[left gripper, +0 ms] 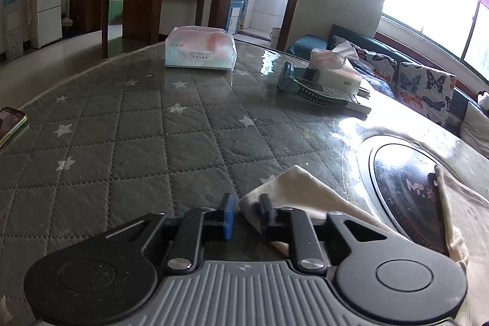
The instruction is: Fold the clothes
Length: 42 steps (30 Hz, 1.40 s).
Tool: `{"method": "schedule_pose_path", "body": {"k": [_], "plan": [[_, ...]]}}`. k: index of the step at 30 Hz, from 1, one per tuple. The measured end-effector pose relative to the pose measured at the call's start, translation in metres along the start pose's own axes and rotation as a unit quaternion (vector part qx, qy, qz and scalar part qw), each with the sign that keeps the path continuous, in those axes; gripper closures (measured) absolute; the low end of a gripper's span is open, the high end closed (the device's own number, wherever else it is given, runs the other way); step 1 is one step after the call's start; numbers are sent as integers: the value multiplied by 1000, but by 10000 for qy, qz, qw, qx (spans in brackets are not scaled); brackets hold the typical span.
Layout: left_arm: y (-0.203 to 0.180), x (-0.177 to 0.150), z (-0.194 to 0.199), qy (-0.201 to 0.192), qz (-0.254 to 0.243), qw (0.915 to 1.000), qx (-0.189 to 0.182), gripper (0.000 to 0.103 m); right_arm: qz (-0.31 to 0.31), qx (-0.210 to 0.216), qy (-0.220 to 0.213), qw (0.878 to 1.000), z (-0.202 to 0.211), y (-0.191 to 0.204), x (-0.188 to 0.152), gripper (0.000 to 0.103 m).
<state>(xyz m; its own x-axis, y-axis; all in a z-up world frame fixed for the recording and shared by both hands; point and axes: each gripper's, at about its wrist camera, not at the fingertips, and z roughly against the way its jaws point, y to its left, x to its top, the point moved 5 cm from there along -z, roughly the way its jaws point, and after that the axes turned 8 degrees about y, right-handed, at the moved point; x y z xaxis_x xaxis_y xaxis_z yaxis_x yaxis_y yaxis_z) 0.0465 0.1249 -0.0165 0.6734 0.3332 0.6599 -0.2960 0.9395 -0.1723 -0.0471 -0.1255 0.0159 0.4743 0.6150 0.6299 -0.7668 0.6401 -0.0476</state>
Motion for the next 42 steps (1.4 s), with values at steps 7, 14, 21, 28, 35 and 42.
{"method": "schedule_pose_path", "body": {"k": [7,14,21,28,35,42], "plan": [[1,-2,3,22,85,9999,-56,76,-98,-156,-111,9998,11,-10,2,59],[4,-4,9,-24,220,9997,-118,72,-169,-178,-128,9996,14,-13,-2,58],[-2,-4,3,-3,109,9999,-33,74,-266,-199,-183,9993,14,-14,-5,58],[-8,2,7,-133,187,9997,-127,97,-466,-262,-329,9980,23,-18,-8,58],[-46,16,50,-549,-69,9970,-543,97,-976,-386,-418,9936,37,-36,-19,58],[-120,14,106,-965,-806,9830,-1337,97,-1578,-566,-598,9840,55,-62,-39,59]]}}
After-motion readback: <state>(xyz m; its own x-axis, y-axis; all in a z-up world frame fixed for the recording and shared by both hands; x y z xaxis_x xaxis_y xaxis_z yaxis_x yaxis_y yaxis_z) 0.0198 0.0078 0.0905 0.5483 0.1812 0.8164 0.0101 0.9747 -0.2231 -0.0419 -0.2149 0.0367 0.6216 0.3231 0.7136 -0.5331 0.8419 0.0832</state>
